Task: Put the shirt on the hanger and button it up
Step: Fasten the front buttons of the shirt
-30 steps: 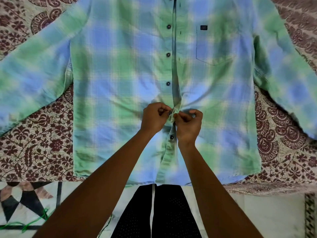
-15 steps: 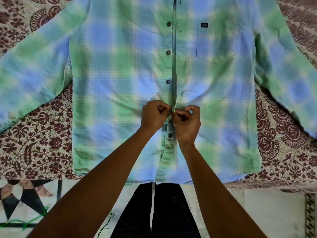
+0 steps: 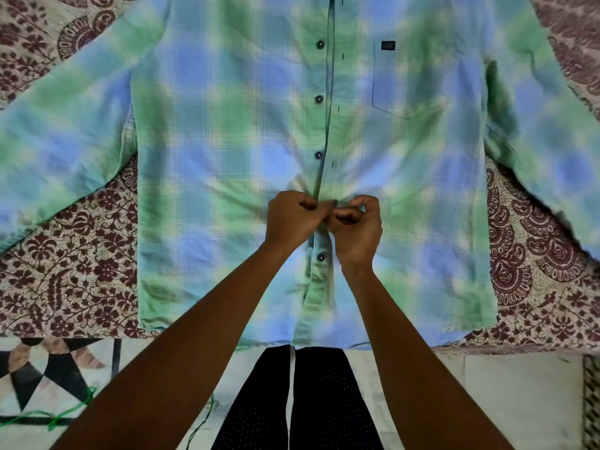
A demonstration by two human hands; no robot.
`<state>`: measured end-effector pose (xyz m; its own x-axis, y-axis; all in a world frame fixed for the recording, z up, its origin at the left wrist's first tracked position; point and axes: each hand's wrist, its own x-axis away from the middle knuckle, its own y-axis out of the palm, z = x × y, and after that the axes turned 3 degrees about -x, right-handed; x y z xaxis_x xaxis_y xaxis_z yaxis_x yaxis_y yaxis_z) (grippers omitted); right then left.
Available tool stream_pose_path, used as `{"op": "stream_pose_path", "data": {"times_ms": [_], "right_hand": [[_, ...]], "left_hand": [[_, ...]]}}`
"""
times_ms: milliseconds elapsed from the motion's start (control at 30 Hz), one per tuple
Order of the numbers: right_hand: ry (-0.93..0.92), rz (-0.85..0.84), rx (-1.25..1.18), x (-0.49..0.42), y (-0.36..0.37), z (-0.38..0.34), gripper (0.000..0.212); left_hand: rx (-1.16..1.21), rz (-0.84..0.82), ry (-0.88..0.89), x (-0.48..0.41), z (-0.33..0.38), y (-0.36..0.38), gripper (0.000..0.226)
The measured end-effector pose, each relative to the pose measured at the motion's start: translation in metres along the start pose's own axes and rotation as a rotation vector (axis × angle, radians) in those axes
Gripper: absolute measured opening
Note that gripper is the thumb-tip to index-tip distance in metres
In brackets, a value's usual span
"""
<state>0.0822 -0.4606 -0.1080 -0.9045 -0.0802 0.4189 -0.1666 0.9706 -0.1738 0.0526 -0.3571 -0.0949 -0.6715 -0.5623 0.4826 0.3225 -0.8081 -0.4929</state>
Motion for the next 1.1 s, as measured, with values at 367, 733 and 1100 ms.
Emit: {"op": "stream_pose_path", "data": {"times_ms": [367,733,1100], "right_hand": [[0.104,-0.183,0.028,-0.022,-0.008,0.000,0.043],[0.438,-0.071,-0.010,-0.034,0.006,-0.014,0.053],[0.491,-0.076,-0.052,-0.029,0.004,-0.017,0.055]], "left_hand": [[0.170,0.003,-0.117,-0.003,-0.007,0.002,0.010],[0.081,-0.029,-0.053,0.000,-0.007,0.005,0.029],[-0.034,0.026,-0.022,0.005,0.002,0.010,0.023]]}}
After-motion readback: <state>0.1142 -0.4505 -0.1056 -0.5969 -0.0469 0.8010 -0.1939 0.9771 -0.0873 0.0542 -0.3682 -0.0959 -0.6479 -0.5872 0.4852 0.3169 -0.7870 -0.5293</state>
